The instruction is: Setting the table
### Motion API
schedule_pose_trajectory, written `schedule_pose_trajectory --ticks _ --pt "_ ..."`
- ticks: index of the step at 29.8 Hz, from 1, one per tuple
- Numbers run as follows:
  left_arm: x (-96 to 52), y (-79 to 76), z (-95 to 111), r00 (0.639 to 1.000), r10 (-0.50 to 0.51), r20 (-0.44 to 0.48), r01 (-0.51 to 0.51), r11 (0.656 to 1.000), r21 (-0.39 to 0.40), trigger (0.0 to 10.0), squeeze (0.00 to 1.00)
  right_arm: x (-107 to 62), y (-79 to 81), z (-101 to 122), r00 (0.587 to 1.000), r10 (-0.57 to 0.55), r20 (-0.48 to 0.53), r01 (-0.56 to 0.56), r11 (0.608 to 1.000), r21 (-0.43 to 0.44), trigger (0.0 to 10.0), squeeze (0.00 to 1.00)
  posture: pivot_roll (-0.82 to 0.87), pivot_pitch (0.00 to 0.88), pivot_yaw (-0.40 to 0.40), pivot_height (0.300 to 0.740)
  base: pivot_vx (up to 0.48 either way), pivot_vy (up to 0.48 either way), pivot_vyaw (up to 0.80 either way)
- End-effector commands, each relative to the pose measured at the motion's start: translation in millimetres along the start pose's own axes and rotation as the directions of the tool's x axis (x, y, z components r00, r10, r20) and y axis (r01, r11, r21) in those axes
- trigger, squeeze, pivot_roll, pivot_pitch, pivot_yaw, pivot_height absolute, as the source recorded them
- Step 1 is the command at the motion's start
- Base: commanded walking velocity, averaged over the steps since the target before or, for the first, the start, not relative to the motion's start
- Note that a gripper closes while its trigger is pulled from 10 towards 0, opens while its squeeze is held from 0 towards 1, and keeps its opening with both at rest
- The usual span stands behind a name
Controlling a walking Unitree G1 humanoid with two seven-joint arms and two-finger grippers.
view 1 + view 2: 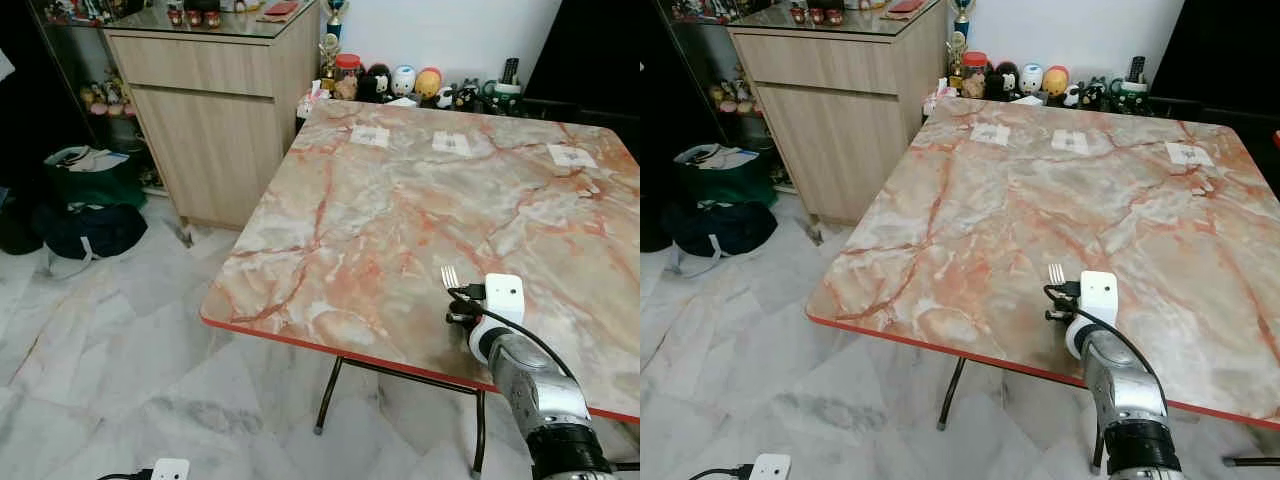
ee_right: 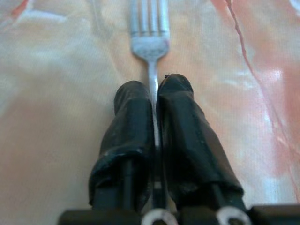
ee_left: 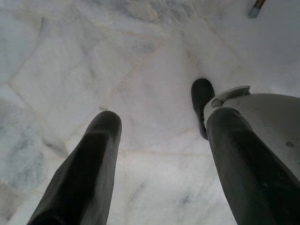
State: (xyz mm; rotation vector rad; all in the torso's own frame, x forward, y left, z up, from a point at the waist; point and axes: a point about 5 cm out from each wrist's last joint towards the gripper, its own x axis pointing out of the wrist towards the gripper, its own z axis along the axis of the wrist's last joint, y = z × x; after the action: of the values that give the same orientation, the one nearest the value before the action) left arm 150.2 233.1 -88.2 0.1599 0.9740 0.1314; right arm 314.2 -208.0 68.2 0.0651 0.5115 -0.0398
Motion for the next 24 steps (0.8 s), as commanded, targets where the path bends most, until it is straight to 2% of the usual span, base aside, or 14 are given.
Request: schedule_pose_trajectory --ticks 1,6,12,13,14,16,18,24 --pt "-1.3 -1.1 -8 0.999 -0.011 -0.036 0.011 1.000 -0.003 10.0 0.00 1.3 1.4 -8 0.999 0.003 -0.039 -0.003 1.000 0.001 0.0 0.00 -0.05 0.034 -0.016 0.740 0.000 0.000 0.00" --pt "-1.8 -1.7 -10 0.999 -0.012 -0.041 0.012 1.000 -0.003 10.0 0.00 2.0 5.4 -7 1.000 0.012 -0.025 -0.012 1.000 -0.003 0.0 0.00 -0.05 0.033 -0.017 0.740 0.000 0.000 0.00" --pt "-1.7 -3.9 -10 0.999 -0.013 -0.048 0.013 1.000 0.000 10.0 0.00 1.4 13.5 -2 0.999 0.029 0.047 -0.028 1.000 -0.009 0.0 0.00 -0.05 0.033 -0.017 0.740 0.000 0.000 0.00" --pt "-1.6 -3.9 -10 0.999 -0.013 -0.048 0.013 1.000 0.001 10.0 0.00 0.8 14.8 1 0.997 0.028 0.075 -0.027 0.999 -0.020 8.7 0.00 -0.05 0.033 -0.017 0.740 0.000 0.000 0.00" --pt "-1.6 -4.0 -10 0.999 -0.013 -0.048 0.013 1.000 0.001 10.0 0.00 -0.9 17.6 6 0.991 0.031 0.128 -0.025 0.999 -0.045 10.0 0.00 -0.06 0.032 -0.018 0.740 0.000 0.000 0.00" --pt "-1.5 -3.9 -9 0.999 -0.012 -0.047 0.012 1.000 0.001 10.0 0.00 -6.1 25.6 17 0.968 0.047 0.245 -0.029 0.996 -0.080 10.0 0.00 -0.06 0.032 -0.020 0.740 0.000 0.000 0.00" --pt "-1.4 -3.6 -9 0.999 -0.009 -0.042 0.009 1.000 -0.002 10.0 0.00 -12.7 33.6 25 0.941 0.056 0.333 -0.043 0.998 -0.045 10.0 0.00 -0.06 0.032 -0.023 0.740 0.000 0.000 0.00" --pt "-1.7 -0.9 -10 0.999 -0.001 -0.043 0.001 1.000 -0.003 10.0 0.00 -22.2 36.8 31 0.905 0.036 0.424 -0.046 0.999 0.012 10.0 0.00 -0.06 0.032 -0.024 0.740 0.000 0.000 0.00"
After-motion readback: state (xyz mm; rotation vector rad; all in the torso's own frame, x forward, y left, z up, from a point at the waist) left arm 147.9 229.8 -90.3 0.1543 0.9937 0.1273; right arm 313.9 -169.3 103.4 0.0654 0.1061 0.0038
